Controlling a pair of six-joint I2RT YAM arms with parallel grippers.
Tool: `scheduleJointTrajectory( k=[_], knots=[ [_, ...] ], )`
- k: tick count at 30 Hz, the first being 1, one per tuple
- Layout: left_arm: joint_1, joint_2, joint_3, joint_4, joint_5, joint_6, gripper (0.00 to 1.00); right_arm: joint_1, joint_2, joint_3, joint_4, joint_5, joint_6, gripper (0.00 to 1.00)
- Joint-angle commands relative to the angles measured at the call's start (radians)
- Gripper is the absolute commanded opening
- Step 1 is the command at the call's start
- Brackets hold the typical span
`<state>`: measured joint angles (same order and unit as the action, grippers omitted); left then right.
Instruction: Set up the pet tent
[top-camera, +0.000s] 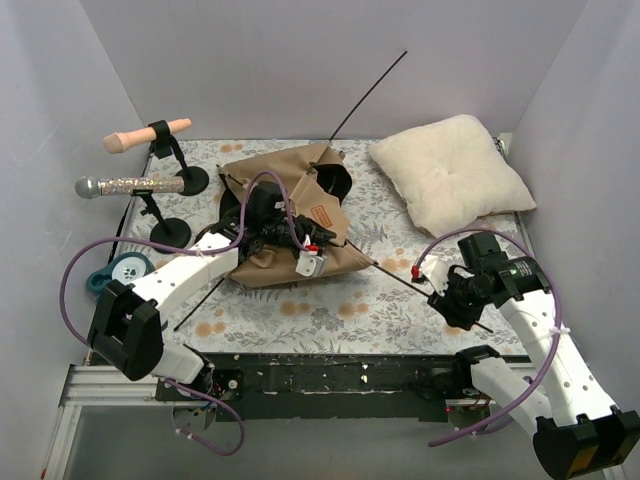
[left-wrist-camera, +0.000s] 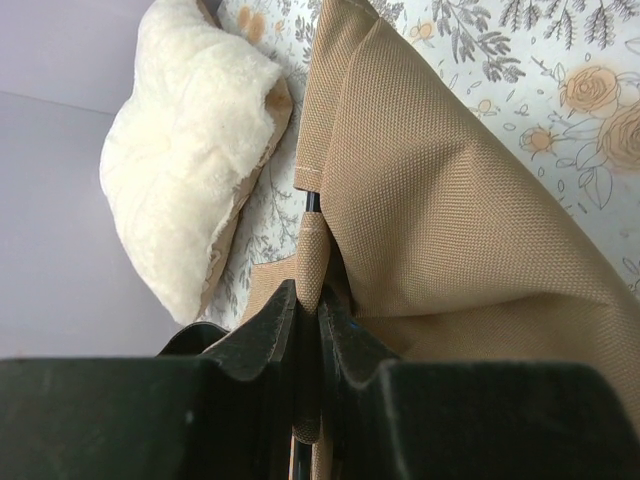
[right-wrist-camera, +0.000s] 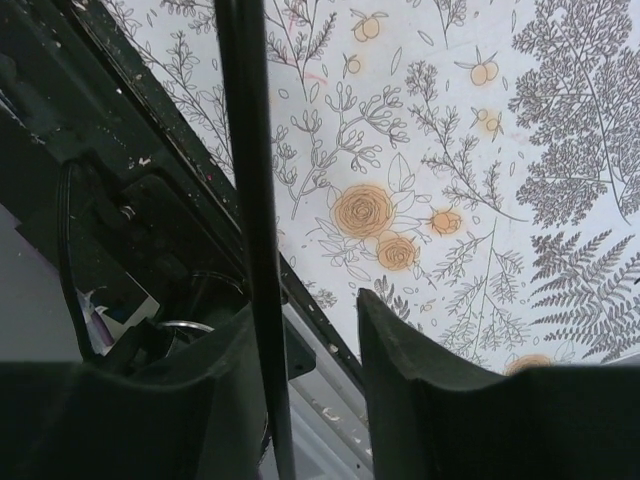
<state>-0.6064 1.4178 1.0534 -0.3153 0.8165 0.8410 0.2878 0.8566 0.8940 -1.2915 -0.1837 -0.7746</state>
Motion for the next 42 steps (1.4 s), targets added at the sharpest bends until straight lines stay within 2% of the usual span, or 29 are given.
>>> scheduleJointTrajectory(
  k=[1,7,8,9,12,13,15,16,17,18,19,23,26,27,29,32,35,42],
  knots=[
    [0.046,-0.013,0.02,0.001,0.01,0.029,0.0,-0.004,-0.036,-0.021,-0.011,0.035,-0.043,0.38],
    [0.105,0.012,0.025,0.001,0.019,0.058,0.0,-0.006,-0.079,-0.02,-0.014,0.029,-0.054,0.16],
    [0.108,0.018,0.028,-0.002,0.021,0.064,0.0,-0.006,-0.079,-0.017,-0.011,0.026,-0.052,0.11],
    [0.111,0.018,0.026,-0.005,0.021,0.073,0.0,-0.006,-0.079,-0.007,-0.012,0.018,-0.052,0.02],
    [0.111,0.026,0.03,0.01,0.026,0.069,0.0,-0.004,-0.062,0.031,-0.005,-0.029,-0.045,0.01],
    [0.111,0.026,0.037,0.016,0.035,0.05,0.1,-0.006,-0.056,0.046,-0.002,-0.051,-0.045,0.01],
    [0.111,0.015,0.059,0.016,0.064,0.015,0.6,-0.006,-0.042,0.072,0.004,-0.101,-0.037,0.01],
    [0.108,0.006,0.071,0.015,0.084,-0.015,0.73,-0.006,-0.039,0.083,0.011,-0.12,-0.035,0.01],
    [0.102,-0.006,0.091,0.016,0.102,-0.054,0.8,-0.006,-0.039,0.089,0.02,-0.144,-0.032,0.01],
    [0.093,-0.014,0.112,0.016,0.111,-0.109,0.93,-0.006,-0.041,0.095,0.027,-0.166,-0.028,0.01],
    [0.079,-0.023,0.132,0.016,0.121,-0.153,0.95,-0.006,-0.041,0.098,0.04,-0.18,-0.022,0.01],
    [-0.016,-0.045,0.195,-0.008,0.133,-0.304,0.91,-0.006,-0.025,0.12,0.072,-0.229,0.015,0.01],
    [-0.137,-0.043,0.238,-0.013,0.125,-0.44,0.76,-0.006,-0.013,0.146,0.104,-0.279,0.057,0.01],
    [-0.176,-0.042,0.246,-0.013,0.127,-0.468,0.74,-0.006,-0.008,0.154,0.11,-0.301,0.067,0.01],
    [-0.254,-0.046,0.244,-0.013,0.118,-0.491,0.69,-0.006,0.002,0.174,0.124,-0.336,0.083,0.01],
    [-0.334,-0.054,0.231,-0.013,0.108,-0.493,0.68,-0.006,0.012,0.195,0.138,-0.364,0.097,0.01],
    [-0.363,-0.063,0.214,-0.024,0.099,-0.52,0.71,-0.006,0.016,0.203,0.15,-0.365,0.1,0.01],
    [-0.365,-0.108,0.183,-0.067,0.066,-0.482,0.66,-0.006,0.007,0.201,0.185,-0.407,0.136,0.01]
  ],
)
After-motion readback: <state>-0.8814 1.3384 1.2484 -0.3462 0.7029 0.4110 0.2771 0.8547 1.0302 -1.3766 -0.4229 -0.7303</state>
